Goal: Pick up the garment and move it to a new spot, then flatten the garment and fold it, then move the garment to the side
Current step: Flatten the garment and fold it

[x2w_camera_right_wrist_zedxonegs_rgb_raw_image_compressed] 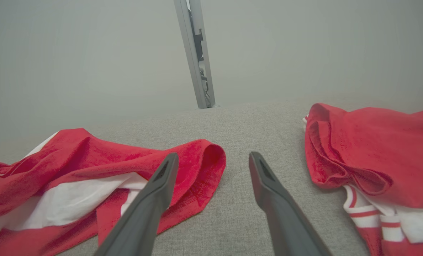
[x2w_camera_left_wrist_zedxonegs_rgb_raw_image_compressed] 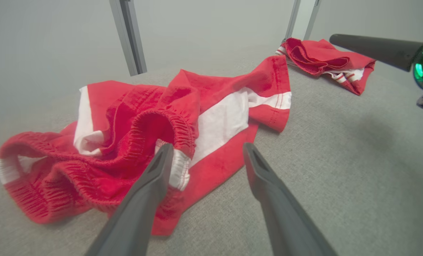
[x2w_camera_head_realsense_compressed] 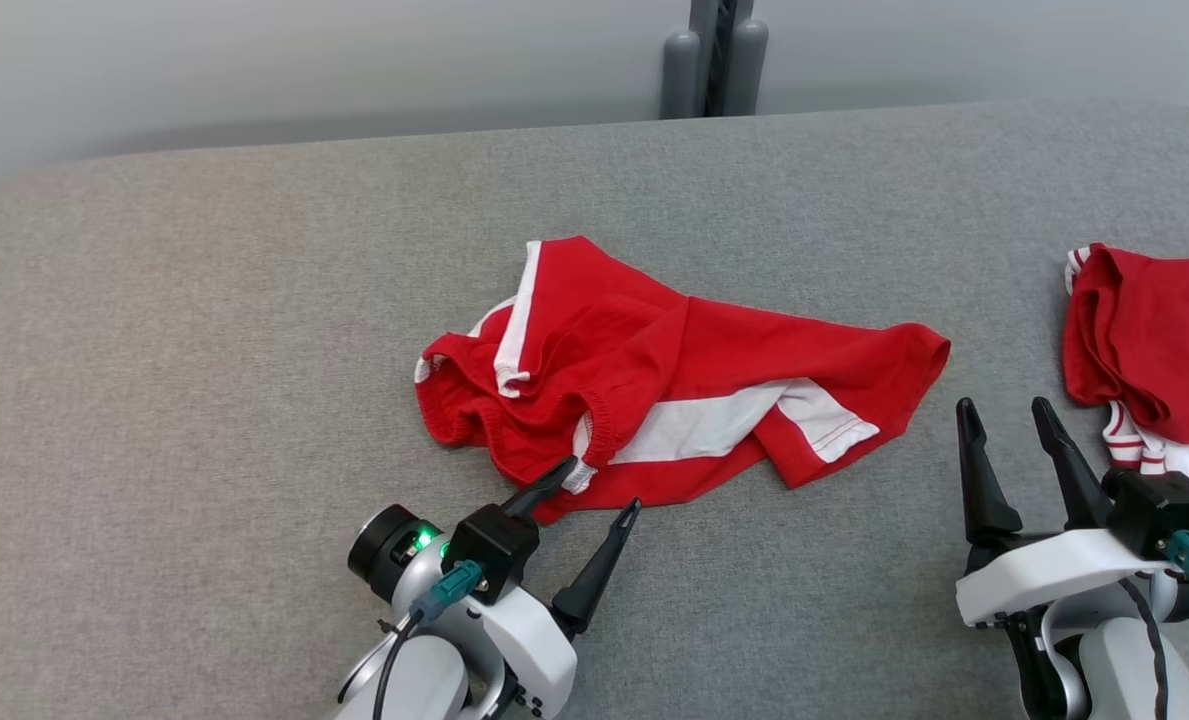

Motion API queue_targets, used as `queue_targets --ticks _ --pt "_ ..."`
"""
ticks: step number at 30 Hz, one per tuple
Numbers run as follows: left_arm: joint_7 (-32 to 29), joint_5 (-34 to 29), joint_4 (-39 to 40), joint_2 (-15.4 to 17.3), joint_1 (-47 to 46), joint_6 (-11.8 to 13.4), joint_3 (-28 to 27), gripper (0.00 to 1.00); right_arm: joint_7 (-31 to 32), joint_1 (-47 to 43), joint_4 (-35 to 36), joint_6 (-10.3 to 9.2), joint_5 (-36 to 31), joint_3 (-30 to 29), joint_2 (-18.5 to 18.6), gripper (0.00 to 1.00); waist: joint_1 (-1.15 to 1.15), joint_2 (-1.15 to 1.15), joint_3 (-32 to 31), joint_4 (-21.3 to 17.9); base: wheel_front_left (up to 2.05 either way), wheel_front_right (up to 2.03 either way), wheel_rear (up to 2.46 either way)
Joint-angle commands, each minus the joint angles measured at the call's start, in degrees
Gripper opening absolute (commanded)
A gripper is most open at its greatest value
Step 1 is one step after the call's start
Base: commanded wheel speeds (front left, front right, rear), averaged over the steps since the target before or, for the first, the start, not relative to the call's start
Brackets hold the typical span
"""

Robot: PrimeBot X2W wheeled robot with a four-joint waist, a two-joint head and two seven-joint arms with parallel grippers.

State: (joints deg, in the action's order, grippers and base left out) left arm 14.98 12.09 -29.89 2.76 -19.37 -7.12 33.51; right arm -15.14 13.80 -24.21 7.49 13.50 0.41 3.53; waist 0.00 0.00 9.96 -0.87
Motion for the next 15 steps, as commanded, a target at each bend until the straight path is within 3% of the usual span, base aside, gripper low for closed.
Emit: queue_targets --ticks 1,10,11,12,13,14,15 --pt "0.25 -0.6 -1.89 0.29 -1.85 -0.23 0.18 1.0 0.0 0.79 -0.04 -0.01 -0.37 -0.15 0.04 1.0 0.0 0.0 0.63 -0.75 0.0 0.0 0.0" --pt "0.24 0.03 -7.33 0.28 -4.96 0.82 0.45 1.0 0.0 0.78 -0.1 0.0 -0.41 -0.91 -0.36 1.0 0.0 0.0 1.2 -1.33 0.0 0.0 0.0" --pt "0.24 0.14 -7.53 0.28 -5.03 0.83 0.56 0.89 0.0 0.74 -0.11 0.0 -0.46 -0.99 -0.38 1.0 0.0 0.0 1.2 -1.3 0.0 0.0 0.0" --pt "0.24 0.3 -7.62 0.28 -5.12 0.82 0.7 0.47 0.0 0.69 -0.18 0.0 -0.51 -1.09 -0.4 1.0 0.0 0.0 1.18 -1.23 0.0 0.0 0.0" --pt "0.25 0.5 -7.59 0.28 -5.23 0.8 0.81 0.33 0.0 0.65 -0.24 -0.01 -0.55 -1.14 -0.43 1.0 0.0 0.0 1.14 -1.13 0.0 0.0 0.0" --pt "0.25 0.64 -7.5 0.28 -5.32 0.78 0.91 0.09 0.0 0.62 -0.31 -0.01 -0.6 -1.23 -0.44 1.0 0.0 0.0 1.08 -1.02 0.0 0.0 0.0" --pt "0.25 0.76 -7.32 0.28 -5.38 0.77 0.97 0.0 0.0 0.58 -0.42 -0.01 -0.65 -1.29 -0.44 1.0 0.0 0.0 1.01 -0.87 0.0 0.0 0.0"
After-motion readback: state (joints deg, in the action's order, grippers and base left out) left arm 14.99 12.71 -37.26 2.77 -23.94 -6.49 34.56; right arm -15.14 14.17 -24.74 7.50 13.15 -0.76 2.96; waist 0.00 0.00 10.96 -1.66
